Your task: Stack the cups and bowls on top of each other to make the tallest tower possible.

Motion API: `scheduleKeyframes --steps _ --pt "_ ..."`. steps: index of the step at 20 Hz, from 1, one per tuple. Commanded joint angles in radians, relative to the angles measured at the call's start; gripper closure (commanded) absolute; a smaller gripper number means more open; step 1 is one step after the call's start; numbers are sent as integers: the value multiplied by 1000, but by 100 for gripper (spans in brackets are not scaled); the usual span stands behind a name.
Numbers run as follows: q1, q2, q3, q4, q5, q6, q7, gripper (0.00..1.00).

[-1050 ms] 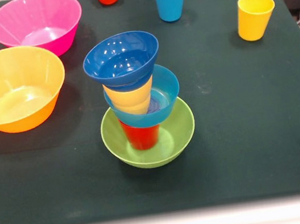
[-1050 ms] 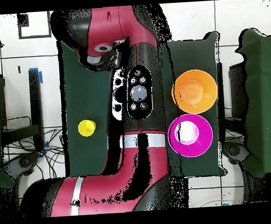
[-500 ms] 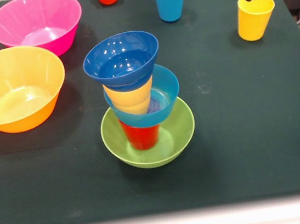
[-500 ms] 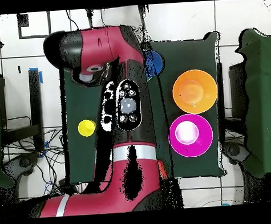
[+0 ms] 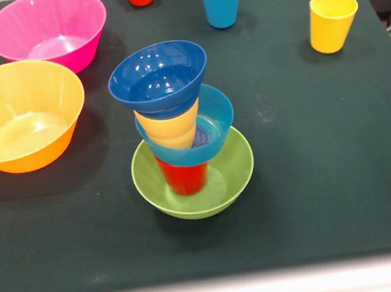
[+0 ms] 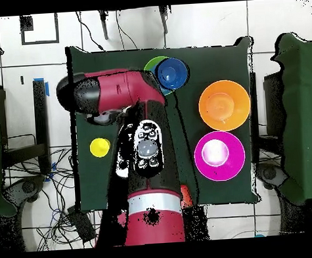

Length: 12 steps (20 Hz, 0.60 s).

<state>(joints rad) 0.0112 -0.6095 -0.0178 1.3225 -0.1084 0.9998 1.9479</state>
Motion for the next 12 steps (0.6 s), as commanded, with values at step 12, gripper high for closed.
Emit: scheduleKeyframes --steps 12 --pt "-43 -69 63 427 -58 -308 10 0"
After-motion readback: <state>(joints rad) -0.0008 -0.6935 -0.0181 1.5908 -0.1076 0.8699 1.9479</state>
